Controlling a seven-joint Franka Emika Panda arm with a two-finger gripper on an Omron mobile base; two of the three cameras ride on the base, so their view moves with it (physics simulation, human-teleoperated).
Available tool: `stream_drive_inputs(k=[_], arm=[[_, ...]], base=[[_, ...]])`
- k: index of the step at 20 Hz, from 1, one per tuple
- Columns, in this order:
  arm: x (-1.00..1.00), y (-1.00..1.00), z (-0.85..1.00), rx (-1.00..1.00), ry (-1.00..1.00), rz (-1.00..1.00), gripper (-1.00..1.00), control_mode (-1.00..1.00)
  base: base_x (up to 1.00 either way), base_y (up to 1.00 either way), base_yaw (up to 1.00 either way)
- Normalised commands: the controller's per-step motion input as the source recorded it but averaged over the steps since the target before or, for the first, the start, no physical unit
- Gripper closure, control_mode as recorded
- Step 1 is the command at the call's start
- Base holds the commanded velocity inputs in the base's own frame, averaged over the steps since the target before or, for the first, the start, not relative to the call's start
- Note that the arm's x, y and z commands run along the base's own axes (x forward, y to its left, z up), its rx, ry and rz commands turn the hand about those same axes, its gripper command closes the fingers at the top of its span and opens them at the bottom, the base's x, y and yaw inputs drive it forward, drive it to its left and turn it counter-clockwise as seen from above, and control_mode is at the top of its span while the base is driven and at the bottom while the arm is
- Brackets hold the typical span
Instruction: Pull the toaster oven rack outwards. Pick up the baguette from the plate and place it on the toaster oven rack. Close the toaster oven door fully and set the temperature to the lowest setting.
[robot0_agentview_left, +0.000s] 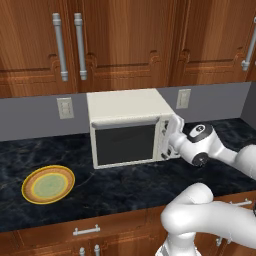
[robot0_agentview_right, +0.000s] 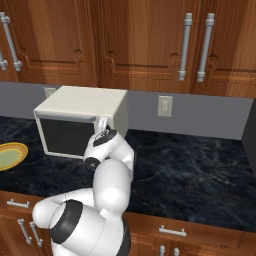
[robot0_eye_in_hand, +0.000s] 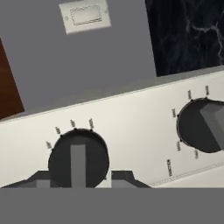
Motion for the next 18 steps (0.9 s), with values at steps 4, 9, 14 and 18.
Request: stream_drive_inputs(k=[4, 9, 14, 18], arm=[[0.12, -0.54, -1.0, -0.35, 0.03, 0.18, 1.0, -1.0], [0.22, -0.71, -0.98, -0.37, 0.0, 0.2, 1.0, -1.0], [0.29, -0.71, -0.91, -0.37, -0.01, 0.23, 1.0, -1.0], [0.31, -0.52, -0.88, -0.37, -0.06, 0.26, 1.0, -1.0]], base=[[0.0, 0.0, 0.0], [0.0, 0.0, 0.0], [0.0, 0.0, 0.0], [0.0, 0.0, 0.0]])
